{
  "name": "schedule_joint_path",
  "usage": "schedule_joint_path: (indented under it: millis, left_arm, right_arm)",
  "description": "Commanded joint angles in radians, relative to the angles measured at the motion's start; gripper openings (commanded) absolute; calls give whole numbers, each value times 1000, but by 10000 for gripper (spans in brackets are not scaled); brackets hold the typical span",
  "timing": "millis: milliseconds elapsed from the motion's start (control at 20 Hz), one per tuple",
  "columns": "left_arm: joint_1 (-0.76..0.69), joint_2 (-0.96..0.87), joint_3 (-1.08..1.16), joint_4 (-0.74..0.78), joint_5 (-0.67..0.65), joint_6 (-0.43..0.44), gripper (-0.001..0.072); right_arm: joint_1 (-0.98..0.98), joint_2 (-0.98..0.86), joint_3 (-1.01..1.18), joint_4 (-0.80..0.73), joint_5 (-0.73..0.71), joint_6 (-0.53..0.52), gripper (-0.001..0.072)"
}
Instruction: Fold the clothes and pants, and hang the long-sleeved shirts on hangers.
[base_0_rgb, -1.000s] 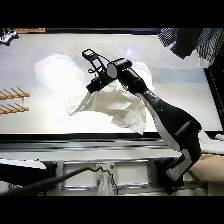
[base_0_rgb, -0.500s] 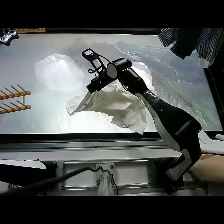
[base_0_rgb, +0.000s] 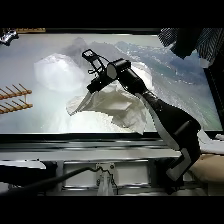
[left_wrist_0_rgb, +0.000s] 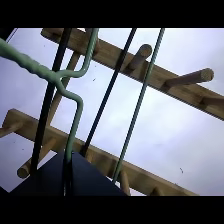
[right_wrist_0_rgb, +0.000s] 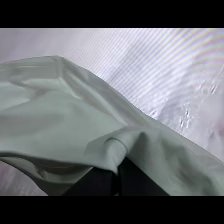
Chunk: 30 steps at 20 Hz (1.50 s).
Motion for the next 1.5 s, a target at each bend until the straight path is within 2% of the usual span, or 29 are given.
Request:
schedule_joint_path:
  millis: [0,500,1150,1450]
  left_arm:
    - [4,1,0,-32,-52,1,13]
    - [7,49,0,-63,-108,8,13]
    - [33,86,0,-135,-281,8,13]
    - [29,153,0,-198,-280,9,12]
  right_arm:
    - [0,-1,0,0,-1,0,19]
    - [0,-3,0,-1,-16,0,19]
    - [0,-5,-1,0,-26,0,19]
    - [0,-5,-1,0,-29,0,19]
